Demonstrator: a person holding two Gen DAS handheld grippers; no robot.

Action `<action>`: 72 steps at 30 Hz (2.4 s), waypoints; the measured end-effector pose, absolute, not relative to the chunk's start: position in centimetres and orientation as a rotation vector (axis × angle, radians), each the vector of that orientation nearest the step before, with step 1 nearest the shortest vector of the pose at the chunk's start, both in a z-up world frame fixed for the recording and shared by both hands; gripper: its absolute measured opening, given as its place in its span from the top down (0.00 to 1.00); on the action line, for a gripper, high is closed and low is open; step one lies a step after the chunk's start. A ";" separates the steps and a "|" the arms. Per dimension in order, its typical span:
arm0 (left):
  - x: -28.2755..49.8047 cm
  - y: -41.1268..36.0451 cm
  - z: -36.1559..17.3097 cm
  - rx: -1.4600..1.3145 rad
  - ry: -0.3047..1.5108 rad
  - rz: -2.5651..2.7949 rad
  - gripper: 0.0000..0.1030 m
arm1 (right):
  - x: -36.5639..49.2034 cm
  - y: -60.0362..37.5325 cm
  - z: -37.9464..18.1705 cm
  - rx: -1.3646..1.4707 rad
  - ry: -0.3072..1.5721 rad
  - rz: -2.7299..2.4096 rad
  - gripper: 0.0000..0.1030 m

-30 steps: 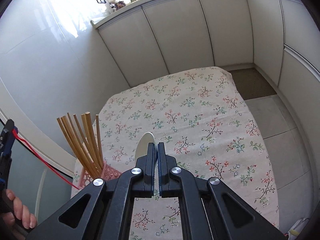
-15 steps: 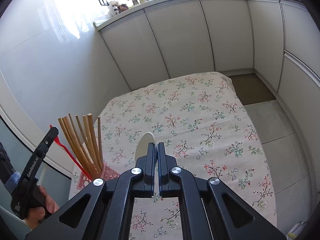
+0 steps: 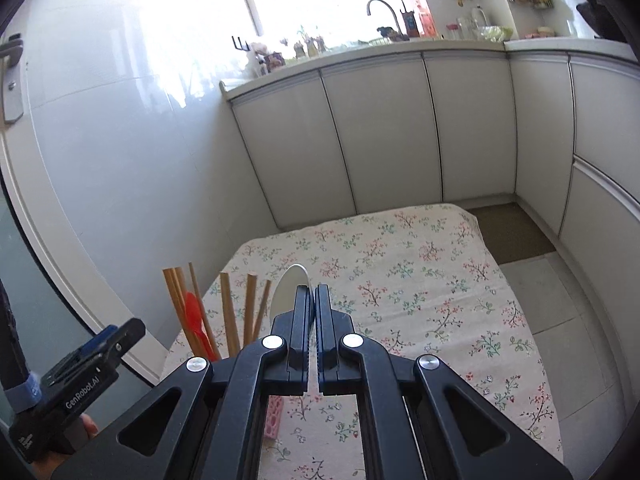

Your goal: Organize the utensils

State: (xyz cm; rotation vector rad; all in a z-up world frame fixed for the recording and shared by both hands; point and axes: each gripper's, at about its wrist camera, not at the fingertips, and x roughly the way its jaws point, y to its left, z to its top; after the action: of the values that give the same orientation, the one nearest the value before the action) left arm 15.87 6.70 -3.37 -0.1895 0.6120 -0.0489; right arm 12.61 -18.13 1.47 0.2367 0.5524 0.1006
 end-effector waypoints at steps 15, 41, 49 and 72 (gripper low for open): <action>16.3 10.7 -8.3 -0.194 0.942 0.042 0.29 | 14.0 -5.7 -0.4 -0.198 0.355 0.097 0.98; 10.2 4.0 -4.3 -0.060 0.934 0.037 0.00 | 7.4 -18.7 2.9 0.167 0.725 0.084 0.18; 5.9 1.3 -3.1 -0.007 0.890 0.053 0.00 | 1.0 -21.6 2.0 0.132 0.813 0.020 0.00; 6.8 -1.1 -5.4 0.050 0.903 0.054 0.00 | 3.0 -23.0 -2.2 0.104 0.935 -0.013 0.00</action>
State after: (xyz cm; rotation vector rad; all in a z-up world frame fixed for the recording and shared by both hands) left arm 6.82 -1.07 -5.38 0.0495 0.9030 0.0543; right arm 2.98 -23.04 -2.23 0.1037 0.9350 -0.0134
